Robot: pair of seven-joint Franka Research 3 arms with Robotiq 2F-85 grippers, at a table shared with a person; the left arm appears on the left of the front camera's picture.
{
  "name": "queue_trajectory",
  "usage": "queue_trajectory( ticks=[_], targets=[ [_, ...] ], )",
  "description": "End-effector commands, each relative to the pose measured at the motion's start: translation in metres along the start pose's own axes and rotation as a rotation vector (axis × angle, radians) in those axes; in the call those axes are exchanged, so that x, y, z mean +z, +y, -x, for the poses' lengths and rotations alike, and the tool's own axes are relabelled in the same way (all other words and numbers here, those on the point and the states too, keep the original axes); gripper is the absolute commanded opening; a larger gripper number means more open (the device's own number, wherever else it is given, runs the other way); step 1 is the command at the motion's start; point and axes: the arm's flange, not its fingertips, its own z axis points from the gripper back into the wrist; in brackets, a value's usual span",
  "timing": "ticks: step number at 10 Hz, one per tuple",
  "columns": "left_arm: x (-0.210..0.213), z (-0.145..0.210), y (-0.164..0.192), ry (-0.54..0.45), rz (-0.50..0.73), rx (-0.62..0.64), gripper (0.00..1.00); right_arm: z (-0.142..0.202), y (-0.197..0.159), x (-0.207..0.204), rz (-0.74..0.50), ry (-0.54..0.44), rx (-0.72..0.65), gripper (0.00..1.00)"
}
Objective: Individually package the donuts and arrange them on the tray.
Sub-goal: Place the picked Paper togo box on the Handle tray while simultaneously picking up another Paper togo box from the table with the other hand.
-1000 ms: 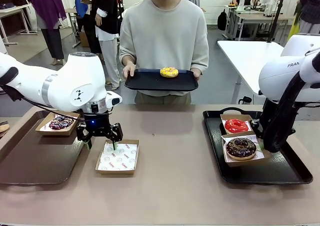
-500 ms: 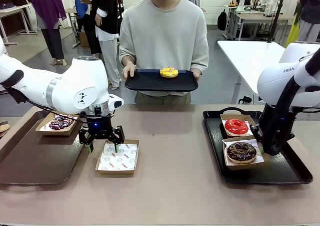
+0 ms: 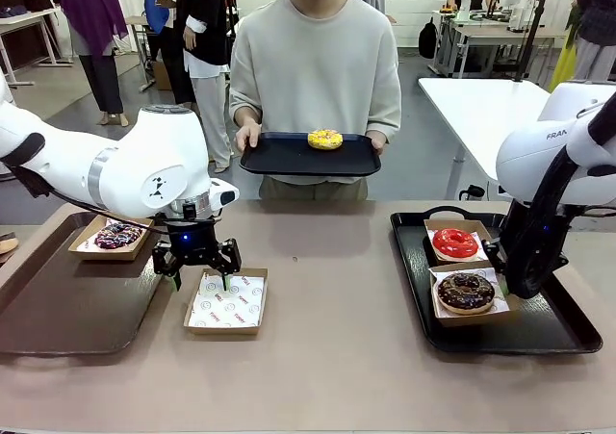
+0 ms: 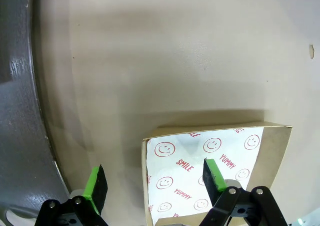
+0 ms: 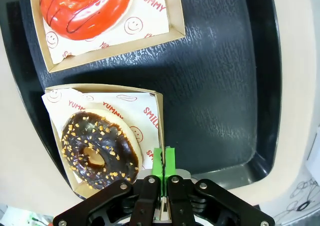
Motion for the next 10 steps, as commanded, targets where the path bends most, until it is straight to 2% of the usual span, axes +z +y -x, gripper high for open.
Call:
queue_trajectory(
  ticks=[1, 2, 3, 4, 5, 6, 7, 8, 10],
  targets=[
    [-0.0024, 0.0046, -0.0023, -0.029, -0.010, 0.021, 0.41, -0.0025, -0.0011, -0.0021, -0.012, -0.003, 0.013, 0.01],
    [-0.0010, 0.0051, -0.0012, -0.027, -0.006, 0.022, 0.40, -0.0024, -0.0011, -0.0022, -0.010, 0.007, 0.016, 0.61],
    [0.0008, 0.0059, -0.0001, -0.028, -0.002, 0.022, 0.00, -0.0022, -0.0009, -0.0022, -0.011, 0.010, 0.016, 0.61],
    [0.0020, 0.0063, 0.0014, -0.025, 0.001, 0.021, 0.00, -0.0021, -0.0007, -0.0021, -0.011, 0.011, 0.016, 1.00],
    [0.0028, 0.0064, 0.0018, -0.023, 0.004, 0.022, 0.00, -0.0023, -0.0004, -0.0020, -0.011, 0.013, 0.015, 0.64],
    [0.0033, 0.0066, 0.0022, -0.017, 0.009, 0.024, 0.14, -0.0020, 0.0001, -0.0017, -0.012, 0.018, 0.015, 1.00],
    [0.0039, 0.0070, 0.0029, -0.014, 0.012, 0.027, 0.05, -0.0016, 0.0007, -0.0018, -0.012, 0.024, 0.017, 1.00],
    [0.0044, 0.0068, 0.0035, -0.010, 0.014, 0.029, 0.00, -0.0019, 0.0004, -0.0016, -0.014, 0.027, 0.016, 1.00],
    [0.0048, 0.0062, 0.0048, -0.003, 0.016, 0.034, 0.00, -0.0015, -0.0003, -0.0018, -0.015, 0.031, 0.016, 1.00]
  ],
)
